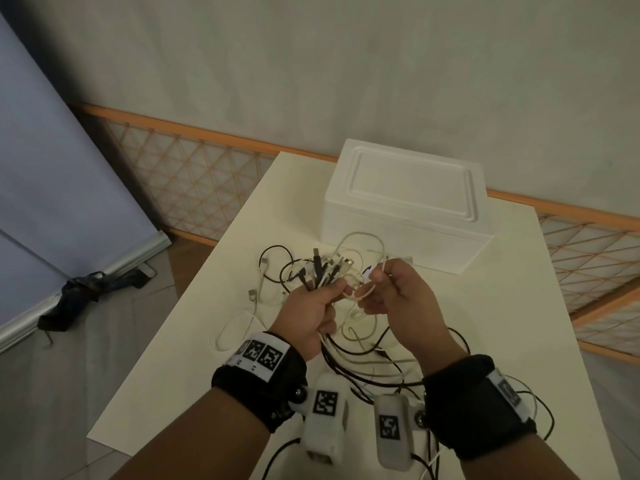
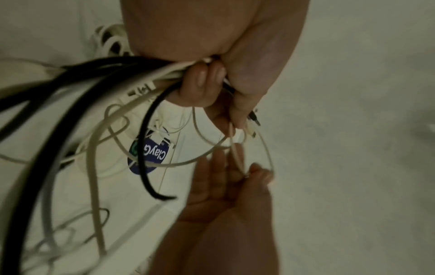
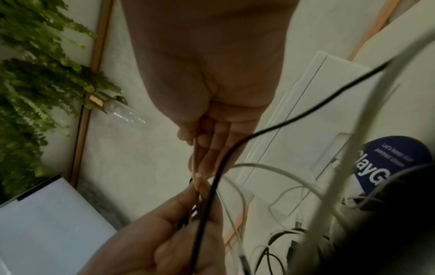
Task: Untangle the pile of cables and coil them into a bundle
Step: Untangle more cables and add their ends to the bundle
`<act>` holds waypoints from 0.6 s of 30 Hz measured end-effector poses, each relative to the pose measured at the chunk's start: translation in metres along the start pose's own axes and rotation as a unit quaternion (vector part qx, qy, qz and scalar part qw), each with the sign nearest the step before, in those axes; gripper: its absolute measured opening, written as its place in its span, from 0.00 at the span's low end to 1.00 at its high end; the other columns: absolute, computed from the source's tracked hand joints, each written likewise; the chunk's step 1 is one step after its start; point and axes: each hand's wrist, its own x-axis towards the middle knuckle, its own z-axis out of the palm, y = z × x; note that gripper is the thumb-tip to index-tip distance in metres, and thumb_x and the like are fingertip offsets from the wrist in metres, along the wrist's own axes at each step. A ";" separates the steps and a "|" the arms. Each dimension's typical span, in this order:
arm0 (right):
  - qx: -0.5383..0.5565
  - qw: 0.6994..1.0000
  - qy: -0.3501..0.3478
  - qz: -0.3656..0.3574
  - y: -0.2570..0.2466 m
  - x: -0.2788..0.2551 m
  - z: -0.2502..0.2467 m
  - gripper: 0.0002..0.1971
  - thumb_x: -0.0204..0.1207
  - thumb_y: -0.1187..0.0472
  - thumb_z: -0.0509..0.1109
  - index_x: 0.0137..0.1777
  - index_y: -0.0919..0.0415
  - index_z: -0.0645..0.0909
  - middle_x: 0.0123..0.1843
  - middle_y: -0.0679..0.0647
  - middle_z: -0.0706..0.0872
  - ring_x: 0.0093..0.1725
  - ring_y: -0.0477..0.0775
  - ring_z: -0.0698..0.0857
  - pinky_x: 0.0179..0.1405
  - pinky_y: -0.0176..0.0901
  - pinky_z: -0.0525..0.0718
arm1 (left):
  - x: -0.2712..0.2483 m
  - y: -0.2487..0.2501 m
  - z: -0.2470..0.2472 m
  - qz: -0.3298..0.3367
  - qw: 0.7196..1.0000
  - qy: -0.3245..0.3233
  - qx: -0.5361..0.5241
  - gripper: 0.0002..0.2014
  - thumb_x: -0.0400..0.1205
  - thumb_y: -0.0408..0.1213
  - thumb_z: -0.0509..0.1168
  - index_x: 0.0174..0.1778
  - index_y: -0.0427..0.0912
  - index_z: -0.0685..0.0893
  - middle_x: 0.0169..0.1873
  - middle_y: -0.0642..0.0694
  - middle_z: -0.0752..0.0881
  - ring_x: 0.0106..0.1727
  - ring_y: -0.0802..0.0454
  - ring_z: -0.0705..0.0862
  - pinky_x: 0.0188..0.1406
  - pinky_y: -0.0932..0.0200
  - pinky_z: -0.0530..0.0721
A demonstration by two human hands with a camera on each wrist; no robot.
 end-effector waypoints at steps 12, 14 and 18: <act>-0.138 0.989 -0.052 0.009 0.020 -0.008 0.003 0.04 0.82 0.60 0.63 0.46 0.56 0.77 0.25 0.48 0.79 0.24 0.40 0.77 0.28 0.35 0.79 | 0.002 0.005 0.003 -0.029 0.998 -0.004 -0.054 0.06 0.82 0.36 0.67 0.41 0.38 0.83 0.31 0.48 0.87 0.12 0.62 0.63 0.09 0.71 0.60; -0.121 0.991 -0.054 0.001 0.018 -0.012 0.004 0.01 0.80 0.57 0.67 0.48 0.52 0.79 0.25 0.49 0.82 0.25 0.43 0.80 0.31 0.39 0.81 | 0.002 0.007 0.001 -0.024 0.999 -0.005 -0.040 0.06 0.81 0.36 0.67 0.40 0.38 0.83 0.29 0.50 0.86 0.12 0.62 0.63 0.09 0.71 0.60; 0.035 0.998 -0.024 0.037 0.011 -0.013 0.002 0.10 0.83 0.63 0.61 0.52 0.60 0.85 0.36 0.53 0.86 0.35 0.49 0.82 0.34 0.44 0.84 | -0.001 0.009 0.000 -0.024 0.999 -0.017 -0.034 0.07 0.81 0.35 0.66 0.39 0.38 0.82 0.25 0.51 0.83 0.11 0.62 0.62 0.09 0.71 0.59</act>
